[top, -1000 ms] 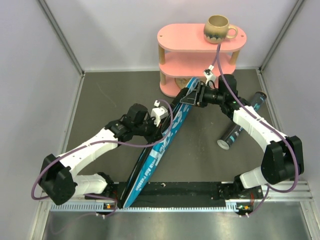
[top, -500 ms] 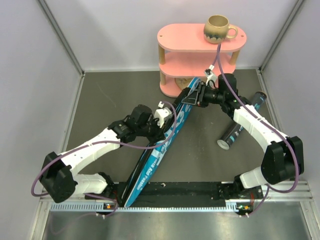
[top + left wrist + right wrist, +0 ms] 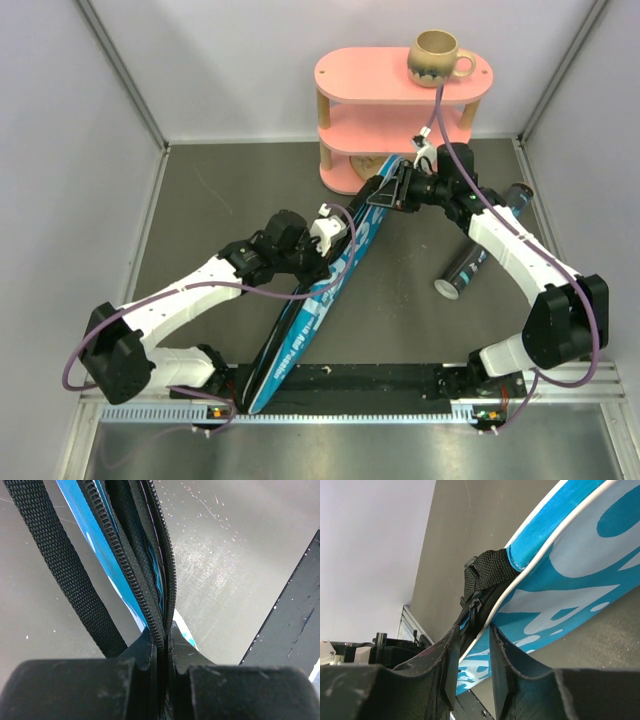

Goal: Pack up the badminton gear

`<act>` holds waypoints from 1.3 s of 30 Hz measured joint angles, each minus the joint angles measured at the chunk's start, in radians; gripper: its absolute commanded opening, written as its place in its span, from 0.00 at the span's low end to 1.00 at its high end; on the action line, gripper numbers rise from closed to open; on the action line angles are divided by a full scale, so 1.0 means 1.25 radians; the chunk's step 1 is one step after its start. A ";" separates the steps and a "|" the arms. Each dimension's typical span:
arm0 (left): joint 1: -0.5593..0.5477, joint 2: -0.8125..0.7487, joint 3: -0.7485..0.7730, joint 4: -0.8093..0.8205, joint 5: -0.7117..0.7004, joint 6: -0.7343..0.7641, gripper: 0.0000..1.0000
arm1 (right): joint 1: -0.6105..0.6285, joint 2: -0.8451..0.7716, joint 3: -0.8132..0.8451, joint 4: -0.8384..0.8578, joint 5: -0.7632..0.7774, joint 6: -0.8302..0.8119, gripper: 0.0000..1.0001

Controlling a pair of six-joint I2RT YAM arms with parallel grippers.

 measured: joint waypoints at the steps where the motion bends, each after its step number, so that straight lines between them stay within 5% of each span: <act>1: 0.000 0.000 0.000 0.000 0.000 0.000 0.00 | 0.000 0.000 0.003 -0.006 0.003 -0.001 0.30; 22: -0.034 0.000 0.010 -0.013 -0.059 0.001 0.00 | 0.000 0.002 0.046 -0.063 0.031 -0.016 0.14; 26: -0.040 0.000 0.010 -0.014 -0.073 0.001 0.00 | -0.002 0.006 0.047 -0.068 0.032 -0.016 0.00; 39: -0.050 0.014 0.028 -0.027 -0.137 -0.047 0.00 | 0.061 0.004 0.053 -0.070 0.056 -0.037 0.00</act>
